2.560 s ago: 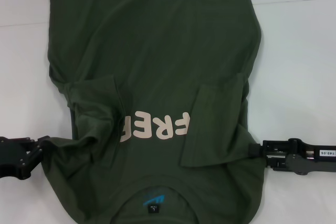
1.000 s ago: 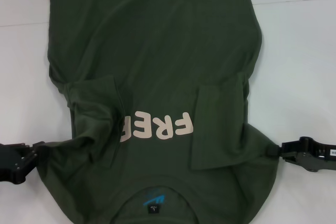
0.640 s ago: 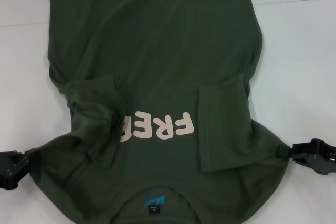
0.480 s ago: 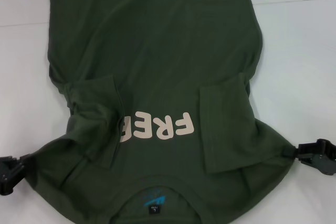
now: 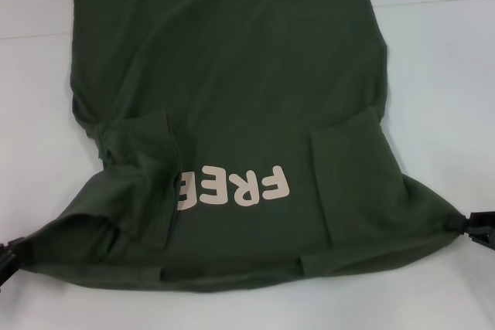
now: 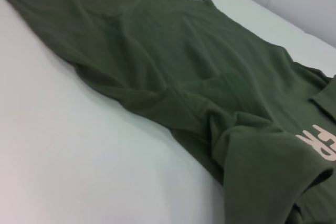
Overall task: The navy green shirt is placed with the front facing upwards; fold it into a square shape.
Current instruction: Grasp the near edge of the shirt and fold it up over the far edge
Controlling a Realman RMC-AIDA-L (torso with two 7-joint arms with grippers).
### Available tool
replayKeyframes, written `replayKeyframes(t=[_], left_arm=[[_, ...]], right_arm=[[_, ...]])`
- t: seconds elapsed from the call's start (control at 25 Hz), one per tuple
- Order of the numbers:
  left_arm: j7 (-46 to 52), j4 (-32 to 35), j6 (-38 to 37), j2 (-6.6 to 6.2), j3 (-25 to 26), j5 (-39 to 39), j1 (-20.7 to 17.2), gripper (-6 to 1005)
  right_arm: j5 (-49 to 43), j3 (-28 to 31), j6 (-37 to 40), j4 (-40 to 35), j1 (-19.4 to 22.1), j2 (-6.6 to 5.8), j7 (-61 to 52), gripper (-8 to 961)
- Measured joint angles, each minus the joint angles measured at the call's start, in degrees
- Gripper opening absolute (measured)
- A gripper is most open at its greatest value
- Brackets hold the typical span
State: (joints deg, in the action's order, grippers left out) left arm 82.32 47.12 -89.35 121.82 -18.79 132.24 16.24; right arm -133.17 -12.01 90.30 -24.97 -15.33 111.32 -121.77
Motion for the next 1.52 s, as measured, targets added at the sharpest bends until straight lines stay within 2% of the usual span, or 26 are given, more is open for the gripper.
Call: replayKeyframes(t=[0.64,0.88,1.12,1.32,1.44,1.52], left_arm=[[0.04,0.08,-1.63,-0.09,1.80,1.27,-0.48,39],[-0.02,0.07,-2.79,-0.34,1.91,2.22,-0.24,41],[0.36,0.08,-3.53,-0.56,1.92,2.58,0.17,43],[1.10,0.42,-3.79,-0.63,1.91,2.59,0.20,46],[1.68,0.64,-3.81,-0.63,1.91,2.59,0.23,52],[2.07,0.67,-3.78,-0.63,1.91,2.58,0.34,59]], right_arm=[[0.10,-0.29,1.14,-0.03,0.20,-0.20,0.73,10],[-0.09,-0.54,3.58,-0.08,0.00,-0.79,1.48,29],[-0.08,-0.50,5.82,-0.30,-0.12,-1.48,2.54,86],[1.66,0.04,9.31,-2.82,0.28,-1.55,3.27,134],[5.39,1.00,13.25,-4.53,0.89,-1.68,3.78,331],[7.78,2.27,16.57,-5.20,0.97,-1.92,4.21,420]])
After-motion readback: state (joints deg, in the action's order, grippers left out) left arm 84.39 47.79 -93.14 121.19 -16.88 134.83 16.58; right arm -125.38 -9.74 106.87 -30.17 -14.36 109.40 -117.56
